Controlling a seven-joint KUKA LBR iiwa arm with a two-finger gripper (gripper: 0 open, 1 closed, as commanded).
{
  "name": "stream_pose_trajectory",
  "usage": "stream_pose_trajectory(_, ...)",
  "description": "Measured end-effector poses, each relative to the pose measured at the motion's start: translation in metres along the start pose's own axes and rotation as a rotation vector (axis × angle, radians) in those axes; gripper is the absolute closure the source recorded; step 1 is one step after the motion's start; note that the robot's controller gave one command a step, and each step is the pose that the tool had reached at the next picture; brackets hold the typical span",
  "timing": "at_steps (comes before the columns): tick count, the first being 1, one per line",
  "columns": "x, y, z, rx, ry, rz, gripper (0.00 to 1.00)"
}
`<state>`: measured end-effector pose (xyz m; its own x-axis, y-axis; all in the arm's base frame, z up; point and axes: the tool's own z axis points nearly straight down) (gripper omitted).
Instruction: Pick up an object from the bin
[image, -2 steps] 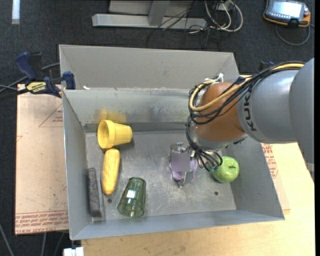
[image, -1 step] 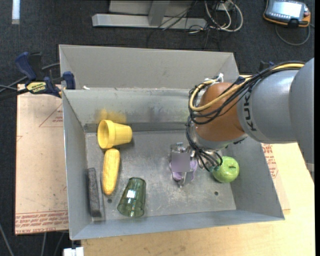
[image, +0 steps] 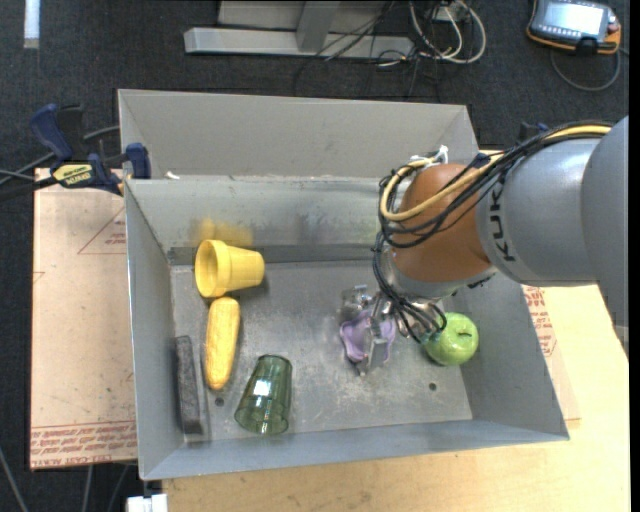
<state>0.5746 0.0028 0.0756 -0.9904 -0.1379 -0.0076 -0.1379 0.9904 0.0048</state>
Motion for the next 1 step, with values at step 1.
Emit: stream_pose_trajectory(1,0.0020,0.0004,-0.0187,-0.001,0.007,0.000,1.00)
